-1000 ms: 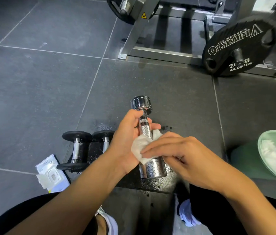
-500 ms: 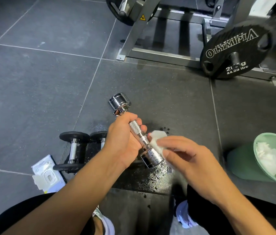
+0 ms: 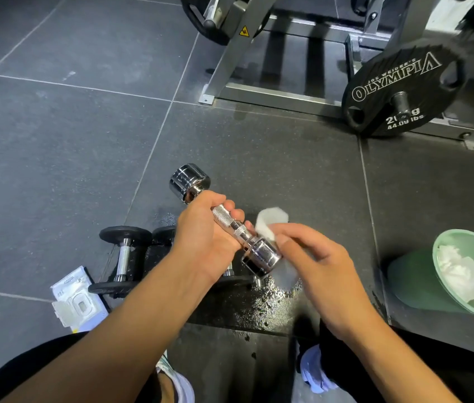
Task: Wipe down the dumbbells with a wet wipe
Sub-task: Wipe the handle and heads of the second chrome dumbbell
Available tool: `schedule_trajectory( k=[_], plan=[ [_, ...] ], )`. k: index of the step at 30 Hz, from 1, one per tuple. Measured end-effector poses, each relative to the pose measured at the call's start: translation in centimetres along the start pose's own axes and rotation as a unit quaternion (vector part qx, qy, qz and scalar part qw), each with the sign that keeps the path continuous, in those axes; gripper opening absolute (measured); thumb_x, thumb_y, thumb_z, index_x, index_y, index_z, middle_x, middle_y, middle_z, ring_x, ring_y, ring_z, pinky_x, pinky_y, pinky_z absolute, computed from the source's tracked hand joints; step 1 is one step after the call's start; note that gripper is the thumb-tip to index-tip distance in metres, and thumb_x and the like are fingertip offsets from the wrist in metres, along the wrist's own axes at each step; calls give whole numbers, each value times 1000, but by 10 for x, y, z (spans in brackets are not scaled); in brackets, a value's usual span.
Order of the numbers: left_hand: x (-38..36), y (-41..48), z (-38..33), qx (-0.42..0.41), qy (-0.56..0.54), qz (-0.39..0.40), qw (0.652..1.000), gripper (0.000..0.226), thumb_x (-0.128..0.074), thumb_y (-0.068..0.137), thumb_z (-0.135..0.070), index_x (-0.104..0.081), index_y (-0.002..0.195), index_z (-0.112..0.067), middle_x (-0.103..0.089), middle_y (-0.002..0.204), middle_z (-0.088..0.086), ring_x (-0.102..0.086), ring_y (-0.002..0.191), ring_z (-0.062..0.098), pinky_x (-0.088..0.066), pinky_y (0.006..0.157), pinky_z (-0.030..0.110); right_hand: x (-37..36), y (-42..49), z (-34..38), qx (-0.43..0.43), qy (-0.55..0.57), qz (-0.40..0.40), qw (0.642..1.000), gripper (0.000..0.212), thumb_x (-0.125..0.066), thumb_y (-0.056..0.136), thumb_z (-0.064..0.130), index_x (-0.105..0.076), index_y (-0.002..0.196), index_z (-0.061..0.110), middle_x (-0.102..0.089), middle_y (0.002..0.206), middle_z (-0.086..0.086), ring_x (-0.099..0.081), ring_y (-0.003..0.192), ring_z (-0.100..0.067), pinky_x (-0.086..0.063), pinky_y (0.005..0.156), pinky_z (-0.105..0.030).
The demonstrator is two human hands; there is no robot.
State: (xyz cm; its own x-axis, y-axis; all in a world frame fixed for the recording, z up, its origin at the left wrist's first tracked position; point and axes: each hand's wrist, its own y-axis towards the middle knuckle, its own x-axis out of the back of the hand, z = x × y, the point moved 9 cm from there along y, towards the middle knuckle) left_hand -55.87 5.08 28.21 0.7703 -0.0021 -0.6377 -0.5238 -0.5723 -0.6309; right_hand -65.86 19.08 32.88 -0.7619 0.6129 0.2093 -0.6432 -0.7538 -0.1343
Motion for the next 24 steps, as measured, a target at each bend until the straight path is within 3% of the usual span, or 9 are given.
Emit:
schedule_trajectory(
  k=[1, 3, 5, 7, 10, 14, 17, 21, 24],
  plan=[
    [-2, -1, 1, 9, -11, 13, 1000, 17, -50, 92, -5, -45, 81, -17, -45, 68, 1, -44, 58, 16, -44, 61, 34, -10, -1, -21, -138, 147, 27, 979, 24, -58, 104, 14, -81, 112, 17, -79, 115, -6, -71, 104, -21, -55, 90, -34],
    [-4, -1, 3, 25, -34, 29, 999, 15, -50, 91, -5, -45, 81, -15, -44, 69, 1, -43, 58, 16, -45, 59, 34, -40, -18, -39, -320, 376, 80, 866, 36, -45, 105, 13, -69, 130, 3, -71, 128, -23, -73, 109, -33, -64, 86, -42],
    [-8, 0, 2, 27, -54, 35, 998, 16, -49, 91, -5, -45, 79, -15, -43, 68, 1, -42, 58, 16, -45, 57, 34, -54, -28, -35, -375, 497, 83, 778, 46, -41, 100, 11, -55, 139, -8, -65, 133, -33, -74, 108, -41, -65, 85, -46],
    [-10, 0, 0, 24, -67, 31, 997, 19, -47, 92, -6, -45, 76, -15, -42, 66, 1, -42, 58, 16, -44, 59, 34, -53, -30, -27, -364, 544, 52, 754, 42, -40, 95, 3, -62, 126, -14, -67, 126, -37, -76, 100, -43, -64, 83, -49],
    [-11, 0, -4, 15, -86, 26, 996, 21, -47, 93, -5, -45, 75, -16, -42, 66, 1, -42, 57, 15, -43, 63, 35, -37, -33, -20, -335, 502, 17, 797, 42, -35, 80, -13, -75, 93, -16, -70, 113, -39, -77, 92, -43, -62, 82, -47],
    [-6, 1, -11, 6, -101, 13, 995, 21, -47, 94, -4, -44, 77, -16, -42, 67, 0, -42, 57, 15, -42, 63, 35, -13, -29, -12, -218, 309, 20, 925, 54, -46, 82, -25, -72, 121, 1, -78, 114, -20, -76, 103, -26, -62, 88, -27],
    [-4, 1, -14, 8, -112, 8, 994, 20, -46, 95, -5, -44, 78, -16, -42, 67, 0, -42, 57, 15, -42, 65, 34, 0, -26, 5, -96, 186, -7, 978, 53, -66, 86, -19, -72, 126, 16, -80, 115, -4, -74, 111, -22, -57, 95, -26],
    [-2, 2, -12, 6, -114, 1, 993, 20, -46, 95, -4, -43, 79, -17, -41, 66, 0, -41, 57, 15, -43, 65, 35, 3, -30, 29, 112, -21, -53, 992, 47, -84, 84, 10, -73, 123, 34, -72, 128, 8, -70, 118, -18, -53, 100, -26],
    [-2, 4, -10, 5, -101, 2, 995, 19, -46, 94, -5, -43, 78, -16, -42, 68, 1, -42, 57, 16, -51, 57, 29, -21, -38, 46, 281, -254, -23, 925, 40, -76, 91, 25, -70, 130, 19, -65, 137, 7, -59, 122, -22, -38, 109, -23]
  ],
)
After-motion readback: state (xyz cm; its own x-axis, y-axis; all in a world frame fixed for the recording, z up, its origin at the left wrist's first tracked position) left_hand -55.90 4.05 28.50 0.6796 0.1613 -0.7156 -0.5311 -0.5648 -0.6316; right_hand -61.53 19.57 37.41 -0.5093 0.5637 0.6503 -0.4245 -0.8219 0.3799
